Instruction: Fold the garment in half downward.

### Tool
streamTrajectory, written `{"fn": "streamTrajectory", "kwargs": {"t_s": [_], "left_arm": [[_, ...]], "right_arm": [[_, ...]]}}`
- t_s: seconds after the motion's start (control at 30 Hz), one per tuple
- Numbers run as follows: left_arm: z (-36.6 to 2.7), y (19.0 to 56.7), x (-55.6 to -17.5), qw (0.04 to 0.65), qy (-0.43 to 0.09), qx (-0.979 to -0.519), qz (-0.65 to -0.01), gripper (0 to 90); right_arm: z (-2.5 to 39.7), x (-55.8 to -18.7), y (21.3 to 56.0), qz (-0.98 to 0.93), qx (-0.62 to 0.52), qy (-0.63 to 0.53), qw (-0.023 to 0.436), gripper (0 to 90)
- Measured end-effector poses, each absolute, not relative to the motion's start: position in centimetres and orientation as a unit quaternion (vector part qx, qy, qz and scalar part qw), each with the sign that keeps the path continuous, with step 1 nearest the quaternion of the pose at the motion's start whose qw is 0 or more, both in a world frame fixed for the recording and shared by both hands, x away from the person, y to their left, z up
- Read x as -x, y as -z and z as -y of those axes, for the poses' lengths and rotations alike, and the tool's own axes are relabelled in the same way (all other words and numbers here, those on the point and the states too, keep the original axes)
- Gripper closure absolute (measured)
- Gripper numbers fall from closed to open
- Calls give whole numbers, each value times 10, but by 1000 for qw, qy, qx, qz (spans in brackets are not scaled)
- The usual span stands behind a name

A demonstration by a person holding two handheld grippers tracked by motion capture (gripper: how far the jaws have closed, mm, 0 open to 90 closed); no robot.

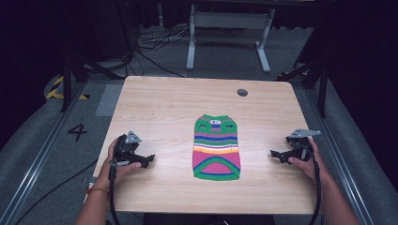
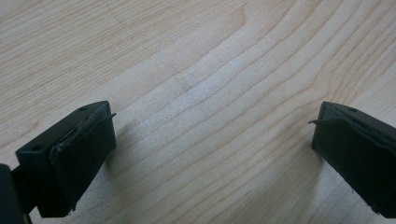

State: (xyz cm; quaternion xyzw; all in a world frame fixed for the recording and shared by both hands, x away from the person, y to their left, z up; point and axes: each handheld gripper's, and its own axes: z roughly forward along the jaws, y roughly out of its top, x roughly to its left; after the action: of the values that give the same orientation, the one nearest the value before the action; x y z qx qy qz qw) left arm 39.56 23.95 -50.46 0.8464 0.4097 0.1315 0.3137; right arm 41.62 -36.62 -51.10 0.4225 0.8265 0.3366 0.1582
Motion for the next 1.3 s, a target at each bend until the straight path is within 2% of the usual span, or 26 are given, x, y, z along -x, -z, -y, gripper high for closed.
{"fn": "streamTrajectory", "kwargs": {"t_s": [0.43, 0.53, 0.57, 0.63, 0.7, 0.77, 0.83, 0.9, 1.2, 1.3], "left_arm": [[-239, 503, -393, 307, -135, -844, -418, 25], [-240, 500, -392, 315, -131, -846, -410, 111], [-240, 499, -393, 315, -130, -847, -407, 179], [-240, 498, -396, 315, -122, -848, -408, 198], [-240, 496, -399, 321, -121, -846, -407, 216], [-239, 494, -403, 324, -116, -847, -406, 260], [-236, 491, -408, 318, -111, -851, -402, 259], [-231, 487, -416, 323, -110, -850, -401, 271], [-191, 474, -463, 332, -106, -859, -375, 326], [-178, 472, -477, 340, -103, -858, -371, 337]], "right_arm": [[366, -414, 510, -821, -436, -331, 162, 6], [367, -417, 508, -819, -443, -326, 162, 84], [367, -419, 506, -815, -449, -328, 161, 173], [368, -422, 503, -811, -452, -337, 160, 247], [368, -422, 502, -811, -449, -335, 166, 244], [368, -427, 499, -811, -452, -340, 153, 264], [366, -430, 494, -806, -450, -354, 150, 311], [361, -435, 491, -809, -447, -351, 148, 313], [324, -467, 474, -823, -418, -358, 143, 415], [310, -479, 470, -824, -413, -361, 139, 422]]}}
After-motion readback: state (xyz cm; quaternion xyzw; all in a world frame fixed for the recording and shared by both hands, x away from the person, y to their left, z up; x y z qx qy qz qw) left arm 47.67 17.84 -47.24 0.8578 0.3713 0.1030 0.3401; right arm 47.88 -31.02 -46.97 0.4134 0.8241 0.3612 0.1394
